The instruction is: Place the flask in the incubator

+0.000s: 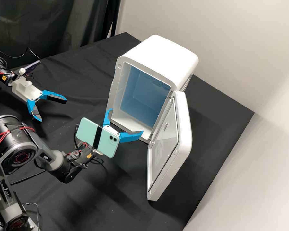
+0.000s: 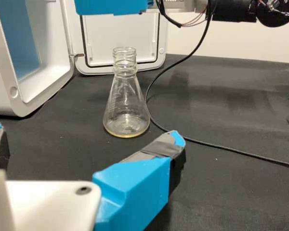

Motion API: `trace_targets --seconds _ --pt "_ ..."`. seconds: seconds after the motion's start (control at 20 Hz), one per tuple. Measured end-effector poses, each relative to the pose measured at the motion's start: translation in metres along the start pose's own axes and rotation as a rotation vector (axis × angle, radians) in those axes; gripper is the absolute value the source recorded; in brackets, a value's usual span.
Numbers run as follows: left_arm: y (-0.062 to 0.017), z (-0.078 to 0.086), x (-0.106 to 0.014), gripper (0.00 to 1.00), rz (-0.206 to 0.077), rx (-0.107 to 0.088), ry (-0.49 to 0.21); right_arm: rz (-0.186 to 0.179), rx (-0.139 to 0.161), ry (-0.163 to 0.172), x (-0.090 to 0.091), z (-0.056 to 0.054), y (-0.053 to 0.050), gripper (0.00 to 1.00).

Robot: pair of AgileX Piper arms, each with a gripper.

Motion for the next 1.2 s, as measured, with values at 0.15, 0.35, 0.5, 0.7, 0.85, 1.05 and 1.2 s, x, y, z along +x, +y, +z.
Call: trace_targets --seconds 0.15,0.35,0.5,0.7,0.85,1.05,1.2 --pt "-0.0002 0.001 0.000 1.00 -0.001 0.001 -0.005 -0.031 -0.007 -0.006 -0.006 0.003 -0.004 1.00" --pt "-0.0002 0.001 0.000 1.00 -0.001 0.001 -0.005 -0.055 -0.016 -0.025 -0.014 0.010 -0.005 1.00" --pt "-0.0002 0.001 0.000 1.00 -0.001 0.001 -0.005 -0.057 -0.003 -0.049 -0.019 0.016 -0.004 1.00" --pt "-0.0002 0.001 0.000 1.00 -0.001 0.001 -0.005 -0.067 0.016 -0.051 -0.027 0.018 -0.003 1.00" --pt "-0.0002 0.001 0.000 1.00 -0.001 0.001 -0.005 -0.071 0.014 -0.022 -0.031 0.012 -0.002 1.00" --pt "-0.0002 0.001 0.000 1.00 -0.001 0.001 -0.005 -0.075 0.015 0.002 -0.036 0.007 -0.001 1.00" --pt "-0.0002 0.001 0.000 1.00 -0.001 0.001 -0.005 -0.075 0.026 0.025 -0.041 0.004 0.001 1.00"
